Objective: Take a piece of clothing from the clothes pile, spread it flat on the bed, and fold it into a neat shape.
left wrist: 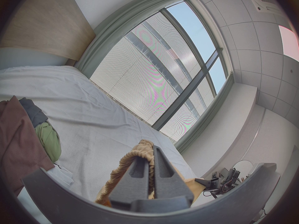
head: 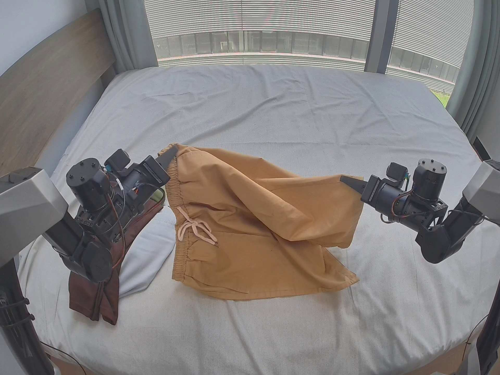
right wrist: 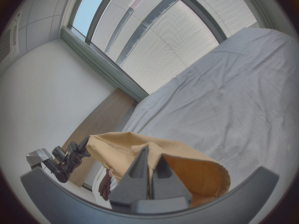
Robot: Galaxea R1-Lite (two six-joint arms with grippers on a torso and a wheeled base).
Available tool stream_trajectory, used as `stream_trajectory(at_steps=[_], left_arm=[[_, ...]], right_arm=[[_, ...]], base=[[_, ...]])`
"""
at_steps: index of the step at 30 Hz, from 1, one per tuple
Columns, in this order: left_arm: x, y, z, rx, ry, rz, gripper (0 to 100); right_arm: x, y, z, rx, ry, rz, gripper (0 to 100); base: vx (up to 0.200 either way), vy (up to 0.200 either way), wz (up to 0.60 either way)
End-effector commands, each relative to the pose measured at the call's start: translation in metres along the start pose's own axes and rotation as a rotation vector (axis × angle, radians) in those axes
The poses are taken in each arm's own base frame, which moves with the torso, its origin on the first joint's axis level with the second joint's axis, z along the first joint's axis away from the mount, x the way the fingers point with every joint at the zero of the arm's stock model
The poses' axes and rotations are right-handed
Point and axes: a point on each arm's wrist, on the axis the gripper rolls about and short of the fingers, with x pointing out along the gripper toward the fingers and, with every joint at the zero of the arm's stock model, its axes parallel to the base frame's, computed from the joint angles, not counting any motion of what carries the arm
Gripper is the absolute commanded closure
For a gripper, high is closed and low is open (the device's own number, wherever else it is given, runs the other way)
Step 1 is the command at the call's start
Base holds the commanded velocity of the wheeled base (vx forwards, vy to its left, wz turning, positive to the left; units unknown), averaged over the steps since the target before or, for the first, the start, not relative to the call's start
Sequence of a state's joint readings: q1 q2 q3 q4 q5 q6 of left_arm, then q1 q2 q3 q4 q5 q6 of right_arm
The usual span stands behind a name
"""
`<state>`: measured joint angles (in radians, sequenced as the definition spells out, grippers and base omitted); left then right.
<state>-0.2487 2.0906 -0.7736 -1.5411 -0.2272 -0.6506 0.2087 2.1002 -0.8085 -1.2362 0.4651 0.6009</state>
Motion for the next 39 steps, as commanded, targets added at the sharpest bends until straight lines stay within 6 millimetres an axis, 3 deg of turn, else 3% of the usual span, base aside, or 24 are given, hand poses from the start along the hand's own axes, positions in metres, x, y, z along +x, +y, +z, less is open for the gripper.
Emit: stream_trajectory(at_steps=[1,24,39], left_arm=[[0.000,0.001,-0.002,-0.001,0.003,0.003,100],[-0.007,0.018,0.001,0.077,0.036,0.010,100],[-0.014,0.033,-0.006,0.185,0.091,0.023,100]], right_arm=[[-0.002,0.003,0.006,-0.008,-0.017,0.007,100],[-0.030,0.017,0.048,-0.016,-0.113,0.053,100],[-0.038,0.009,0.059,-0.020,-0.131,0.051,100]], base=[[0.000,0.000,0.00],[0.000,0.000,0.00],[0.000,0.000,0.00]])
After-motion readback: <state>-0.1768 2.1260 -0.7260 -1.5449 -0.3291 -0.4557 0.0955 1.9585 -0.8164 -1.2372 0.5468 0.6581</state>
